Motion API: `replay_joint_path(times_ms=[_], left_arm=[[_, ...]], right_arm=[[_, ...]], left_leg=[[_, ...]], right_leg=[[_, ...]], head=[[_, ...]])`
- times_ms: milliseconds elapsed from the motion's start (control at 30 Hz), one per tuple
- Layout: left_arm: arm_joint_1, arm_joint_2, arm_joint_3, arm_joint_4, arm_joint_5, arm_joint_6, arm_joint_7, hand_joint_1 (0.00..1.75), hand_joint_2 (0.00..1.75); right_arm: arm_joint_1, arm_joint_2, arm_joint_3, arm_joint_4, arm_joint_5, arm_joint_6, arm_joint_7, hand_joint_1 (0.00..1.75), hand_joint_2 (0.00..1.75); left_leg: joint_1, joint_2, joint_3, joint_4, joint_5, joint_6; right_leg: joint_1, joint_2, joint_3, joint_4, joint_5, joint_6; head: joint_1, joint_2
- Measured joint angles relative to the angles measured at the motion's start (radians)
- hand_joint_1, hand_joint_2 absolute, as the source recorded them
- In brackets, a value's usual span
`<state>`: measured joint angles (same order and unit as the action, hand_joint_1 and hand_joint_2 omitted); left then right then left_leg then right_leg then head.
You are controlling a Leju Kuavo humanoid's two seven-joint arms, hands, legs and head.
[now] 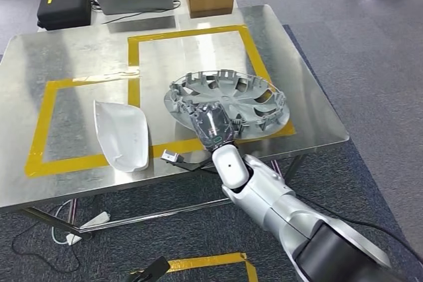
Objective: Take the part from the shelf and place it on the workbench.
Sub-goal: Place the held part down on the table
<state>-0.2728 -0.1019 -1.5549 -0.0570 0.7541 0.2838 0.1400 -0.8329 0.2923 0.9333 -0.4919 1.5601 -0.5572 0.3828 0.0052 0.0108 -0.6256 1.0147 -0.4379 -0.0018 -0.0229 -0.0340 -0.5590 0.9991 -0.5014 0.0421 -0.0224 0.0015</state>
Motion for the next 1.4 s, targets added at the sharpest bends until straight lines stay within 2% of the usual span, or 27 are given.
replay_joint_path(times_ms=[433, 600, 700, 1033, 1400], left_arm=[[-0.003, 0.003, 0.0, 0.0, -0.023, 0.007, 0.021, 0.0, 1.75], [-0.003, 0.006, 0.0, 0.0, -0.008, 0.017, 0.022, 0.0, 1.75], [0.001, 0.008, 0.0, 0.0, 0.014, 0.026, 0.021, 0.0, 1.75], [0.023, 0.021, 0.0, 0.0, 0.068, 0.06, 0.022, 0.0, 1.75], [0.024, 0.027, 0.0, 0.0, 0.07, 0.064, 0.032, 0.0, 1.75]], right_arm=[[-0.006, -0.016, 0.165, 0.054, -0.001, -0.024, 0.004, 1.75, 1.75], [-0.007, -0.026, 0.176, 0.073, -0.001, 0.015, 0.033, 1.75, 1.75], [-0.007, -0.046, 0.129, 0.082, -0.001, 0.03, 0.037, 1.75, 1.75], [-0.003, -0.141, -0.126, 0.085, -0.001, 0.07, 0.051, 1.75, 1.75], [-0.002, -0.168, -0.204, 0.085, -0.001, 0.065, 0.048, 1.75, 1.75]], left_leg=[[0.0, 0.0, 0.0, 0.0, 0.0, 0.0], [0.0, 0.0, 0.0, 0.0, 0.0, 0.0], [0.0, 0.0, 0.0, 0.0, 0.0, 0.0], [-0.001, -0.001, 0.0, 0.0, 0.0, 0.0], [-0.001, -0.001, 0.0, 0.0, 0.0, 0.0]], right_leg=[[0.0, 0.0, 0.0, 0.0, 0.0, 0.0], [0.0, 0.0, 0.0, 0.0, 0.0, 0.0], [0.0, 0.0, 0.0, 0.0, 0.0, 0.0], [-0.002, -0.001, 0.001, 0.0, 0.001, 0.001], [-0.001, -0.001, 0.0, 0.0, 0.0, 0.001]], head=[[0.0, 0.0], [0.0, 0.0], [0.0, 0.0], [0.0, 0.0], [0.0, 0.0]])
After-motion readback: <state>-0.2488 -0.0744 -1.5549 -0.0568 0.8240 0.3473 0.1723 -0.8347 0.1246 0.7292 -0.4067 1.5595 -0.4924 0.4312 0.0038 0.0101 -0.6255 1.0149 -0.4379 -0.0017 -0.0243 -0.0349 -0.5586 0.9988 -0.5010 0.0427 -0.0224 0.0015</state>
